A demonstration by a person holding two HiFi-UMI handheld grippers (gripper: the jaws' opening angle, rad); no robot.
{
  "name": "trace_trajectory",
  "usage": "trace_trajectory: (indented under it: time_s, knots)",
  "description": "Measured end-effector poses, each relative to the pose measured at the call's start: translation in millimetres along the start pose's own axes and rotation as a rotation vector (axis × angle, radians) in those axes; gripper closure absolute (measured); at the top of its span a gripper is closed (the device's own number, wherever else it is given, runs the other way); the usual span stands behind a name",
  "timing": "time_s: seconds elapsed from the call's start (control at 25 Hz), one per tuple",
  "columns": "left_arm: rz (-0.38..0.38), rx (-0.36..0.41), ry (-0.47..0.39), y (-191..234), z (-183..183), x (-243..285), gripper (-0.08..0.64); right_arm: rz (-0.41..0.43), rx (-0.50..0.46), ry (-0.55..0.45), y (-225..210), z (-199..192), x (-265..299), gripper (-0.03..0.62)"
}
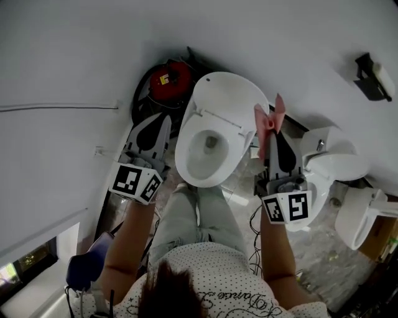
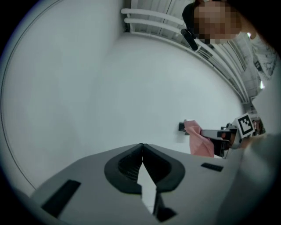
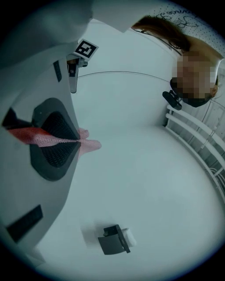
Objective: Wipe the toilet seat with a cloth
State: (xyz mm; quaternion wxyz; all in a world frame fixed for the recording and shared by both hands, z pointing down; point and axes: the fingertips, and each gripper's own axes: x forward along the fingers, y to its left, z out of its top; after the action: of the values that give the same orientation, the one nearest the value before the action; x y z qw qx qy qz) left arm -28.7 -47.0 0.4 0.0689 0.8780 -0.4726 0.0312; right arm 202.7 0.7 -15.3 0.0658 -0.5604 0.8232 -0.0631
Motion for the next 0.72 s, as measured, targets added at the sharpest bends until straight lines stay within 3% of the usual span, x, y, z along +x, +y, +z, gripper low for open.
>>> trace_trajectory:
  time_s: [0.36,0.72]
  knots:
    - [0.041,-0.040,0.050,28,-49,33,0.555,0.042,0.066,0.095,-13,-73,36,0.565]
    - [-0.001,-0.093,0.060,79,-114,66,0.555,0.041,0.112,0.168,15,-160,77,0.565]
